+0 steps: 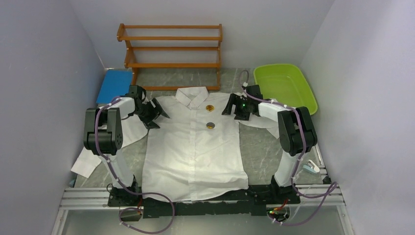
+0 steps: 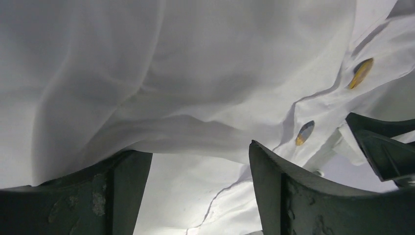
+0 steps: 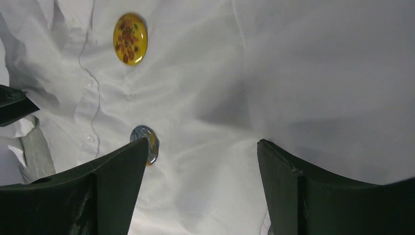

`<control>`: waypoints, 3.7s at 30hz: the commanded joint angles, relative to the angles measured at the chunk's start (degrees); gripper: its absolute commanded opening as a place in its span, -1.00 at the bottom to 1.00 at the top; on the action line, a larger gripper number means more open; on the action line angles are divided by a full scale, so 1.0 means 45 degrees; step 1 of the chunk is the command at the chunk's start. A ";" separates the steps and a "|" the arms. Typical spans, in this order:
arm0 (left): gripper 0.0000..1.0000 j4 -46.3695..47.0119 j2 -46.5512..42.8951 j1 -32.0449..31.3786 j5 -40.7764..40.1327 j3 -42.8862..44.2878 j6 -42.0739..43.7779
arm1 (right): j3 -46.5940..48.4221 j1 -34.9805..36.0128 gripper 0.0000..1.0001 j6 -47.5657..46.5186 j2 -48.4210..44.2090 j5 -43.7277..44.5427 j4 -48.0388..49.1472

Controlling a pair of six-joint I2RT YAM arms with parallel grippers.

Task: Pin the brooch onto the clothing
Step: Flatten out the clothes at the center of the board, then reset both arms

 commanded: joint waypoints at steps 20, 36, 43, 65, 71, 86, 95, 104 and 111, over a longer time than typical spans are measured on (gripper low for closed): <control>0.89 0.2210 -0.7067 0.0563 -0.0656 -0.3116 0.0782 | -0.3101 -0.0396 0.85 -0.1373 -0.6799 0.1333 0.0668; 0.89 0.6323 -1.3107 0.0561 -0.4576 -0.6425 0.1595 | -0.8633 -0.0391 0.96 -0.2967 -1.3165 0.4277 0.5266; 0.89 0.9594 -1.3673 0.0553 -0.5629 -0.8778 0.2643 | -1.0728 -0.0397 0.95 -0.4508 -1.4136 0.5732 0.7888; 0.88 1.2807 -0.9573 0.0523 -1.1621 -1.0423 0.4607 | -1.1657 -0.0429 0.99 -0.5888 -1.0312 1.0488 1.1448; 0.88 1.5712 -0.8237 0.0524 -1.1605 -1.1175 0.5324 | -1.1788 -0.0474 0.99 -0.6251 -0.9271 1.0488 1.2928; 0.88 2.0668 -0.3051 0.0376 -0.8225 -1.0783 0.7780 | -1.2375 -0.1082 0.99 -0.7143 -0.6914 0.9359 1.7559; 0.89 1.8748 -0.2831 0.0363 -0.9198 -0.9623 0.7470 | -1.2304 -0.1412 0.99 -0.6960 -0.4372 0.9613 1.9986; 0.89 1.9031 -0.2668 0.0361 -0.9206 -0.9630 0.7502 | -1.0769 -0.1894 1.00 -0.5604 -0.4486 1.0799 1.6726; 0.89 1.8869 -0.2707 0.0353 -0.9175 -0.9604 0.7423 | -1.0752 -0.1940 1.00 -0.5628 -0.4488 1.0773 1.6730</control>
